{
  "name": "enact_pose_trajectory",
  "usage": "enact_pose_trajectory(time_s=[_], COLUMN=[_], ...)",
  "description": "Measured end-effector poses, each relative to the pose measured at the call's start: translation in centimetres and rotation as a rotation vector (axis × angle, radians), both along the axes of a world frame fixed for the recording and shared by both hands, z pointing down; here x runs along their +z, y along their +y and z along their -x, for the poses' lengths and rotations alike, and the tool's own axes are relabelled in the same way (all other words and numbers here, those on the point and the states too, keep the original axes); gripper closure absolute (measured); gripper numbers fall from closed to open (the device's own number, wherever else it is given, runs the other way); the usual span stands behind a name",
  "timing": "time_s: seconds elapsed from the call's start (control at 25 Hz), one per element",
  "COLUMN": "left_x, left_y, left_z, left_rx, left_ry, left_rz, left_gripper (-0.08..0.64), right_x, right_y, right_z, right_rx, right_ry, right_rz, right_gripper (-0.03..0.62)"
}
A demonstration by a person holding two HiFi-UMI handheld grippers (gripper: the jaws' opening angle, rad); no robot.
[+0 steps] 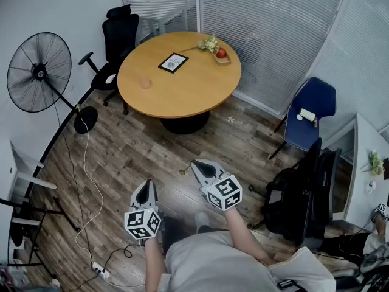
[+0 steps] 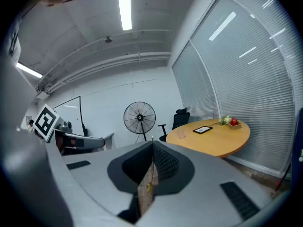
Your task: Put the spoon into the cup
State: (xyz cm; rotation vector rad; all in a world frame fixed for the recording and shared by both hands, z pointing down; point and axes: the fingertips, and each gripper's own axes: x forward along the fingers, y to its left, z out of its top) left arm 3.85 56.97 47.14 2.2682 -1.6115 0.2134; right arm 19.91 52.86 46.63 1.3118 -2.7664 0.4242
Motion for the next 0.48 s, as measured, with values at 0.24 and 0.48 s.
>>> enact_pose_trajectory(time_s=[0.24, 0.48], left_x=[0.69, 0.48], left_y=[0.43, 0.24], left_z=[-0.46, -0.84], left_rx=[0.018, 0.028], left_ry=[0.016, 0.004], left_rz=[0.02, 0.005], left_gripper=[0.552, 0.552], right_x=[0.28, 0.23], right_y=[0.84, 0.71], right_z=[0.1, -0.36], right_rx=[-0.005, 0.005], right_ry=[0.011, 0.01], right_rz=[0.004, 0.001], right_gripper=[0.592, 0.592])
